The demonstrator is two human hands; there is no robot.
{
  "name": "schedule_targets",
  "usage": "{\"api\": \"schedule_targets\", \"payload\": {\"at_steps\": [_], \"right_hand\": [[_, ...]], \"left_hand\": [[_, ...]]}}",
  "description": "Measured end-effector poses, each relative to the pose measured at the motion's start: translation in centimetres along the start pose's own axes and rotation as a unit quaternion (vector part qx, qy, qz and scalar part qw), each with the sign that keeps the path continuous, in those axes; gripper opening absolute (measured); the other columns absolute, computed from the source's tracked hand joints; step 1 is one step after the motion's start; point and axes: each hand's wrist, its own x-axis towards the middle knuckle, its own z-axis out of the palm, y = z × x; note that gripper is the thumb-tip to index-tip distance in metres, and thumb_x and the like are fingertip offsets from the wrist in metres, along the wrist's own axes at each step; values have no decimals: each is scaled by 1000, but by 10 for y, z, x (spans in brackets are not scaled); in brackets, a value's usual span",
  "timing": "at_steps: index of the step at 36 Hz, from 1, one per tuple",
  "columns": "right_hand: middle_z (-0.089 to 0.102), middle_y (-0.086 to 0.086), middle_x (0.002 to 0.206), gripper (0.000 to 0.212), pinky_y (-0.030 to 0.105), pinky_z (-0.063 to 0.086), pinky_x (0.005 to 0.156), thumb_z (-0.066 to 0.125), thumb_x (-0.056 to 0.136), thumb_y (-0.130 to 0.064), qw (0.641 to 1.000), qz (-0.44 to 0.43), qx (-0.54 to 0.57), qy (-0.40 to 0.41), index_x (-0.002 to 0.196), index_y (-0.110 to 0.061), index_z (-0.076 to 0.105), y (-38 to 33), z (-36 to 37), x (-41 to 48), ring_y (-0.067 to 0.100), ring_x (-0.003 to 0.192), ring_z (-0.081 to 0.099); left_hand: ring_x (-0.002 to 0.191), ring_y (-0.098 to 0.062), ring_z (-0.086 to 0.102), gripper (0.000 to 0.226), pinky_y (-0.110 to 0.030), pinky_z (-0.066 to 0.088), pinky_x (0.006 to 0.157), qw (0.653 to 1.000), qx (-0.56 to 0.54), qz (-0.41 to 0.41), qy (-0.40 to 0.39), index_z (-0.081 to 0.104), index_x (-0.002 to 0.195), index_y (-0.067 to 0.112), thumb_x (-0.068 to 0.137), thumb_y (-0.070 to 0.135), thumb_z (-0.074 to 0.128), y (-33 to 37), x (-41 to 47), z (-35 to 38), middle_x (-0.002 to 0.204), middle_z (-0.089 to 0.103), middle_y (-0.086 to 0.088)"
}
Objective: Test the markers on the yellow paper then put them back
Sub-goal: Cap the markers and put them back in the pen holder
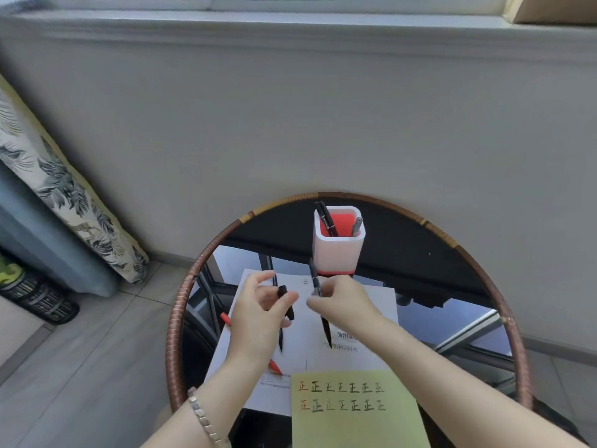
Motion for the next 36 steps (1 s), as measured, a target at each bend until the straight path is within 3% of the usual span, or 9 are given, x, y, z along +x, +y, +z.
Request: {"api": "schedule_targets", "payload": {"at_steps": [2,4,7,12,22,28,32,36], "right_hand": [[37,2,58,23,26,30,51,54,78,-18,998,-24,56,32,62,-6,44,1,-20,-11,14,54,37],[51,3,62,16,26,40,54,53,82,-15,989,-54,113,73,76,-1,57,0,-41,-23,11,56,48],[60,-1,55,17,28,47,54,51,89,-13,959,-93,225,144,75,-8,58,-2,-66,-41,11,52,56],[62,-4,55,19,18,52,49,47,92,-12,901,-125,367,197,77,-10,57,-1,-85,-63,10,51,63],[62,0,59,19,20,52,52,45,93,-12,886,-152,386,208,79,-5,56,-2,-83,-76,13,52,62],[63,-2,58,18,19,53,52,47,91,-13,890,-154,380,200,77,-8,57,-2,-83,-78,12,52,63],[67,3,64,10,21,55,56,51,89,-10,904,-147,362,173,82,-11,59,0,-80,-79,16,58,66],[72,8,72,8,22,56,56,60,80,-8,899,-130,391,146,87,-8,58,1,-81,-83,20,63,70]], "left_hand": [[80,-11,64,20,-13,51,55,1000,-8,-8,-11,58,96,21,81,13,69,5,-3,7,89,66,3],[79,-9,64,15,-10,50,54,999,-20,-9,-27,62,86,20,79,12,72,10,-7,13,85,68,2],[77,-6,65,14,-9,50,57,998,-28,-6,-64,66,82,20,76,9,73,17,-13,22,82,70,4],[72,2,66,18,-6,48,62,995,-42,25,-92,70,77,24,74,7,75,28,-24,31,74,73,12],[75,5,62,18,-16,48,70,992,6,72,-108,70,77,28,76,10,73,40,-35,37,78,70,20],[73,6,59,16,-9,44,63,990,16,84,-115,71,80,27,76,12,73,43,-36,38,78,68,21],[72,4,58,16,-8,43,62,986,11,105,-130,73,86,26,77,12,72,47,-39,38,81,69,12],[81,-5,63,15,-17,51,74,980,-3,129,-154,70,86,24,79,11,70,50,-39,39,86,69,3]]}}
